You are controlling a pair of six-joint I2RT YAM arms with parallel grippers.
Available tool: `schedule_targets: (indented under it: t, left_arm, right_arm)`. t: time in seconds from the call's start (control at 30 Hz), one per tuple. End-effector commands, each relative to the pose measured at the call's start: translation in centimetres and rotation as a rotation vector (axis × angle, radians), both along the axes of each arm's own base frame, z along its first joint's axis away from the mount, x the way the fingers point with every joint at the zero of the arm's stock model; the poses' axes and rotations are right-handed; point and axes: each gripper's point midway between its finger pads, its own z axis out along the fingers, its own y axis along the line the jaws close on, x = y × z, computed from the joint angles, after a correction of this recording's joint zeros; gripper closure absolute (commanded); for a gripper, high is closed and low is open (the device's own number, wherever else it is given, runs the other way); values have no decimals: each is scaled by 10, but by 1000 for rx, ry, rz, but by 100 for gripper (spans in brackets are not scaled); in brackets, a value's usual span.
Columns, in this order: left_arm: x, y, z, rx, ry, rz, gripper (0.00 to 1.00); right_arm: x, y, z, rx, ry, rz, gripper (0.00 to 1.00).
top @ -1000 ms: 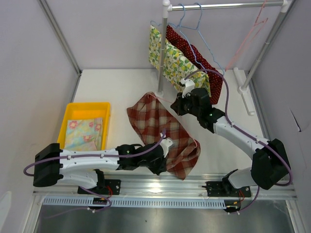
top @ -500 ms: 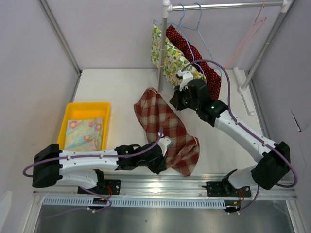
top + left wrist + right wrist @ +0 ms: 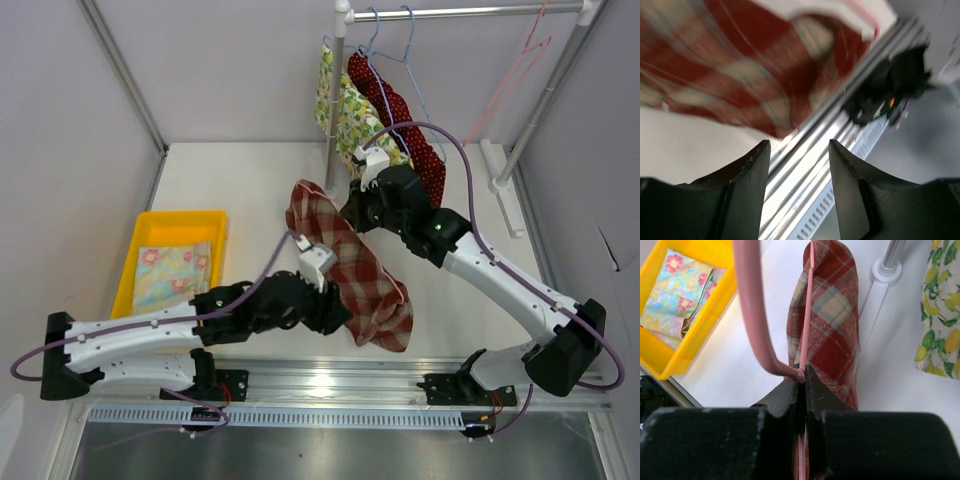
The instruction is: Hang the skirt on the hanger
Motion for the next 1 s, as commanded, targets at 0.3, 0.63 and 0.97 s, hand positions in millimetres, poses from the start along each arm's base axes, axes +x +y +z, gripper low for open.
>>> schedule_targets:
  t: [0.3,0.63,0.97]
  left_arm:
    - [137,139,98,-71,-190,749,48]
    - [190,151,115,-115,-237,771,47]
    - [198,105,155,-271,-401,536,45]
  right_arm:
    - [-50,-19,130,214,-152,112,100]
    - [-92,-42,157,240,-152,180,100]
    - [-117,-68,158,225,-143,168,100]
